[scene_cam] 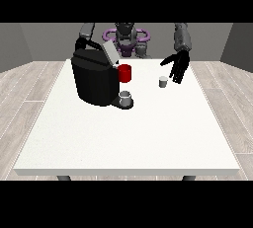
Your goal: Insert the coffee pod into the coffee machine and close the lid
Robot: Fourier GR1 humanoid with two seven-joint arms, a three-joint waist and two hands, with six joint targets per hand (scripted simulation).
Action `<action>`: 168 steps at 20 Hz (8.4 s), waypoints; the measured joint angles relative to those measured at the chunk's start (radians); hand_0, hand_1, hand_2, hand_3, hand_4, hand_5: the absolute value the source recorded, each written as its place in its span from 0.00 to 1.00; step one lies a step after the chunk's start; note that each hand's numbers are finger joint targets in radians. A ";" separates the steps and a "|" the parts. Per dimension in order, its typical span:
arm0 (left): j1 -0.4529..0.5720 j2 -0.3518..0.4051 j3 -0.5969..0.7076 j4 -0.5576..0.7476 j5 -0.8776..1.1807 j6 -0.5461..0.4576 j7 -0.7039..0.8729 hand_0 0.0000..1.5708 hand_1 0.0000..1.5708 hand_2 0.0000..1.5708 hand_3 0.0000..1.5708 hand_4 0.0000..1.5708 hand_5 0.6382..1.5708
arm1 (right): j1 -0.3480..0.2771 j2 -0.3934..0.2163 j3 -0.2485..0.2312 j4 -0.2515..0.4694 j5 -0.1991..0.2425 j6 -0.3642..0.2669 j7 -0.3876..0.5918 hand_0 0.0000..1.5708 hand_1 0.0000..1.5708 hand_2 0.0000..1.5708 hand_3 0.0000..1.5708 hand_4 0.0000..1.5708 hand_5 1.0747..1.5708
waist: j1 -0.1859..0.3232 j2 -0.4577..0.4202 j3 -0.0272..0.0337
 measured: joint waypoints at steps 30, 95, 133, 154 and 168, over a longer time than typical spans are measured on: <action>-0.198 -0.069 -0.155 0.364 -0.469 0.188 -0.112 0.72 0.72 0.76 0.69 0.25 1.00 | -0.091 -0.011 -0.058 0.240 -0.077 0.031 -0.055 0.00 0.00 0.00 0.00 0.00 1.00 | 0.024 0.004 0.0017; -0.823 -0.096 0.094 0.412 -0.367 -0.197 0.042 0.76 0.76 0.79 0.76 0.28 1.00 | -0.278 -0.058 -0.122 0.276 -0.041 -0.015 -0.012 0.00 0.00 0.00 0.00 0.02 1.00 | -0.120 0.072 0.0004; -0.877 -0.038 0.072 0.446 -0.473 -0.065 -0.071 0.77 0.77 0.75 0.61 0.00 1.00 | -0.307 -0.058 -0.127 0.265 -0.030 -0.041 -0.017 0.00 0.00 0.00 0.00 0.00 1.00 | -0.140 0.138 0.0016; -0.902 0.025 0.062 0.450 -0.538 0.024 -0.180 0.00 0.00 0.40 0.32 0.00 1.00 | -0.330 -0.054 -0.111 0.257 -0.006 -0.056 -0.003 0.00 0.00 0.00 0.00 0.11 1.00 | -0.153 0.184 0.0020; -0.886 -0.004 0.063 0.464 -0.556 0.027 -0.154 0.00 0.00 0.00 0.04 0.00 1.00 | -0.307 -0.074 -0.150 0.321 -0.026 -0.047 -0.029 0.00 0.00 0.00 0.00 0.00 1.00 | -0.111 0.126 0.0022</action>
